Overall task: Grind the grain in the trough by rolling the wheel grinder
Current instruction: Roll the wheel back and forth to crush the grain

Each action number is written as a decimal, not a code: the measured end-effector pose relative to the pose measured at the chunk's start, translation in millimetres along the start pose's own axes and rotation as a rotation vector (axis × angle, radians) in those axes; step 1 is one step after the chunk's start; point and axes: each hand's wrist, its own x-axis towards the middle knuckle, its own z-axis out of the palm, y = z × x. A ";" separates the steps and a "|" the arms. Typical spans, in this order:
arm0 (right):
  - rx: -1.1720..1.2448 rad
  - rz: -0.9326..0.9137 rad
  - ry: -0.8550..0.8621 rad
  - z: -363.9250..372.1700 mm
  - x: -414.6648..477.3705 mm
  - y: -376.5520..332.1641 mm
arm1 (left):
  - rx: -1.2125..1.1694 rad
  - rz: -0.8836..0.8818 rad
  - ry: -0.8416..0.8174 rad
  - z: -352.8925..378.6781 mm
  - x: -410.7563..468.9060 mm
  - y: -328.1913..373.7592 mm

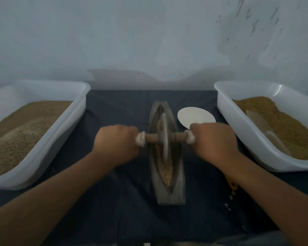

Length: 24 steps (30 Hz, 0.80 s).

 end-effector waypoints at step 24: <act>-0.014 -0.071 0.067 -14.4 -22.6 -3.9 | -0.049 0.020 0.001 2.3 -31.8 -2.5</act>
